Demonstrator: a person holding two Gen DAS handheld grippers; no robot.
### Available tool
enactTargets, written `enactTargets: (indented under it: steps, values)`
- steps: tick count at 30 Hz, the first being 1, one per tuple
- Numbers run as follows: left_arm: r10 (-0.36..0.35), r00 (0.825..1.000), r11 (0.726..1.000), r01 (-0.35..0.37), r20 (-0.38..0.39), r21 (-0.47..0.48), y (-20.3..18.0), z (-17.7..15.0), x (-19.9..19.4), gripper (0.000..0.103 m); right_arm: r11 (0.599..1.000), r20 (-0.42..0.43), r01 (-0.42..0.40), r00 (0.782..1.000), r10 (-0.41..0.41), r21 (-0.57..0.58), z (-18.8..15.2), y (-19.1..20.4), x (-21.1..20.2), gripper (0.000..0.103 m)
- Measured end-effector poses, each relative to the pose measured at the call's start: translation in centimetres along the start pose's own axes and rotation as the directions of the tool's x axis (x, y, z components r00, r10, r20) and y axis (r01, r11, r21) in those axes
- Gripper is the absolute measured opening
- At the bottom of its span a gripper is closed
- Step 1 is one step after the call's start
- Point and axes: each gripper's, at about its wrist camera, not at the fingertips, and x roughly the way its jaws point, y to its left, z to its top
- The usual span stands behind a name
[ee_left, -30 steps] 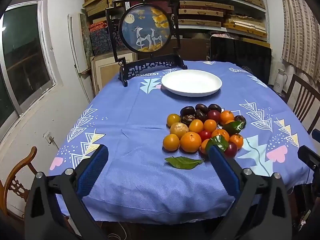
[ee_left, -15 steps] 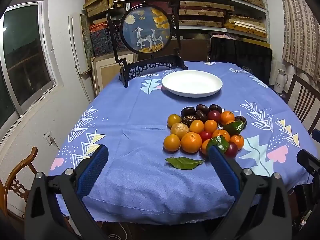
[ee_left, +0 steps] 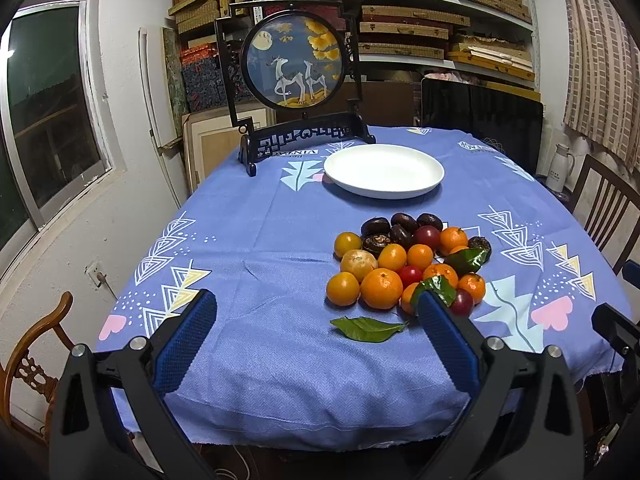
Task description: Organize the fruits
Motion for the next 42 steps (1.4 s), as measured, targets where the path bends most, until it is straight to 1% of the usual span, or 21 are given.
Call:
enactTargets:
  steps: [12,29,42]
  values:
    - [-0.001,1.0,1.0,0.001,-0.002,-0.007,0.19,0.35,0.13,0.099,1.0,0.0,-0.002,1.0,0.002,-0.004,-0.01,0.18,-0.02,0.1]
    - [0.001,1.0,1.0,-0.001,0.009,0.003,-0.11,-0.16,-0.25,0.099,1.0,-0.006,-0.008,1.0,0.008,0.011,-0.22,0.16,0.1,0.1]
    - [0.002,1.0,1.0,-0.002,0.008,0.001,0.05,-0.21,-0.23,0.099,1.0,0.003,-0.022,1.0,0.022,-0.006,-0.19,0.15,0.07,0.1]
